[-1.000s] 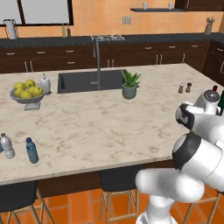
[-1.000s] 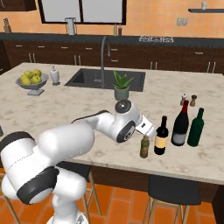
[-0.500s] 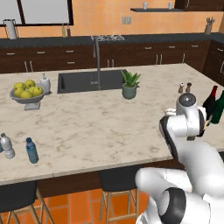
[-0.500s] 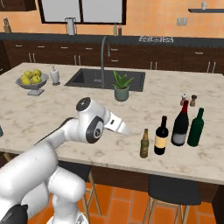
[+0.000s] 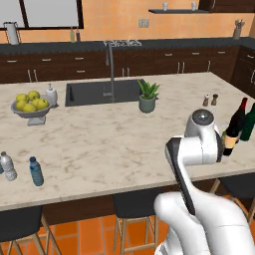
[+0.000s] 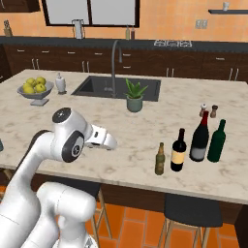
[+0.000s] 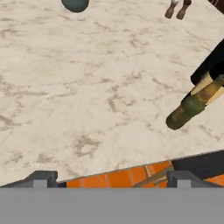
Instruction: Move the plastic bottles in the middle to the plastics group, and the glass bottles in the middle to the glass group.
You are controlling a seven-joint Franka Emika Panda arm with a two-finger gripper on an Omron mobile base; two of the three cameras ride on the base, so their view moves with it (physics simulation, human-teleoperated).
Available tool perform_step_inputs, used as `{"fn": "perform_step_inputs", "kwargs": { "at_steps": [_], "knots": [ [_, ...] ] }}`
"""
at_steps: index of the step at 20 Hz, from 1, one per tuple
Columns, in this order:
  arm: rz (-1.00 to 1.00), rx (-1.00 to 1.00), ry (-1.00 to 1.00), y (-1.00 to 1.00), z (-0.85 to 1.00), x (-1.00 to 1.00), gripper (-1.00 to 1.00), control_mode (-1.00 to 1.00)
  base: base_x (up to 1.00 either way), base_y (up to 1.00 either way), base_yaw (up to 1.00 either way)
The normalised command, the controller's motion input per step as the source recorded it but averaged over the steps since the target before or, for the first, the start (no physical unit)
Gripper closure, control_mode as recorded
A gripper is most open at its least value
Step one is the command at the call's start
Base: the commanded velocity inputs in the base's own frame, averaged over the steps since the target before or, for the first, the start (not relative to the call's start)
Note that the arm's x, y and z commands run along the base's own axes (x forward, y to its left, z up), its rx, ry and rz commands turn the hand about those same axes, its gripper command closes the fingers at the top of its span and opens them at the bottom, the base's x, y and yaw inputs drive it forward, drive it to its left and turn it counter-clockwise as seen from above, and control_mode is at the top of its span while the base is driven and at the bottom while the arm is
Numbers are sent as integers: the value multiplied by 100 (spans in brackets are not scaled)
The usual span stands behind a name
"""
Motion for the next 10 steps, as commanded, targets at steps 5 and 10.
{"fn": "perform_step_inputs", "kwargs": {
  "at_steps": [5,10],
  "knots": [
    [43,0,1,69,7,-75,-100,-100,0,0,0],
    [12,3,-8,59,7,-86,-100,-100,0,0,0]
  ]
}}
